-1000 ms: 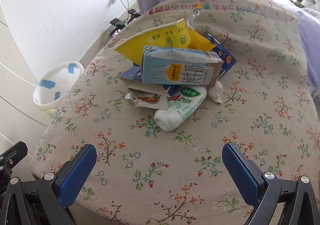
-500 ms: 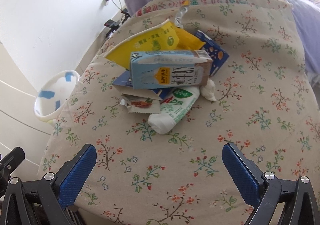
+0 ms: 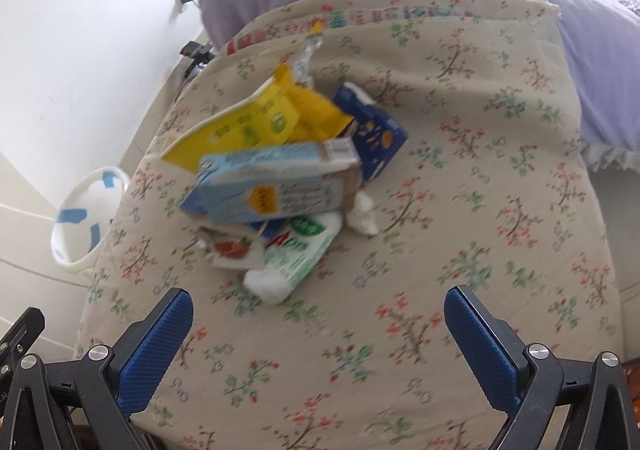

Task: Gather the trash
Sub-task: 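Reach the left gripper to the yellow plastic cup and close on it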

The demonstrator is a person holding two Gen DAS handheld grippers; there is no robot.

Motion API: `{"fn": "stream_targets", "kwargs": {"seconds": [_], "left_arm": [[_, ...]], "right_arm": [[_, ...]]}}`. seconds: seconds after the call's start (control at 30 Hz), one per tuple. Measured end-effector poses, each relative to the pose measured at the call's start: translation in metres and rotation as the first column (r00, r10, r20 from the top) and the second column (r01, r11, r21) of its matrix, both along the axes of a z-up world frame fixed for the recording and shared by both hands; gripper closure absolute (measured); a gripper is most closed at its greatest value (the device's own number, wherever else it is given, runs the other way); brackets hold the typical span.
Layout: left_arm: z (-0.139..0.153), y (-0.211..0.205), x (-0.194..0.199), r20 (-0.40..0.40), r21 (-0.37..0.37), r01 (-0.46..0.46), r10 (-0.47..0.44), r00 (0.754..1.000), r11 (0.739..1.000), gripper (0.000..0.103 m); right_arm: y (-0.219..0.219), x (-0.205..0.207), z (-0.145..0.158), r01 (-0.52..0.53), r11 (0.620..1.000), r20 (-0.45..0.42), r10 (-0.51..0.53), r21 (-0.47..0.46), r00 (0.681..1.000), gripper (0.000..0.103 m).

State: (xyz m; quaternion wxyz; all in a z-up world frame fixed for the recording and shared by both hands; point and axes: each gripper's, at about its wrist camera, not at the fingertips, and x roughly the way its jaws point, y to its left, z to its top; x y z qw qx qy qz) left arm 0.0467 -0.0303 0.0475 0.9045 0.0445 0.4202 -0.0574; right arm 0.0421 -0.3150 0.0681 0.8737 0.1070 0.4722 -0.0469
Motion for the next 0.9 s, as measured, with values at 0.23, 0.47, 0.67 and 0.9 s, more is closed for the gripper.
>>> {"fn": "stream_targets", "kwargs": {"seconds": [0.23, 0.47, 0.67, 0.9], "left_arm": [[0.001, -0.027, 0.038, -0.048, -0.003, 0.108, -0.108, 0.993, 0.994, 0.000], [-0.005, -0.041, 0.091, -0.148, -0.110, 0.170, -0.185, 0.971, 0.979, 0.000], [-0.021, -0.037, 0.131, -0.190, -0.221, 0.108, -0.151, 0.970, 0.969, 0.001], [-0.036, -0.039, 0.170, -0.230, -0.422, 0.064, -0.175, 0.957, 0.904, 0.020]], "right_arm": [[-0.035, 0.029, -0.001, -0.012, 0.997, -0.008, 0.013, 0.081, 1.000, 0.000], [-0.050, 0.066, -0.011, -0.027, 0.998, -0.057, 0.030, 0.051, 0.998, 0.000], [-0.062, 0.084, -0.037, -0.005, 0.992, -0.120, 0.020, 0.124, 0.993, 0.000], [-0.068, 0.100, -0.036, 0.021, 0.990, -0.126, -0.003, 0.141, 0.992, 0.000]]}}
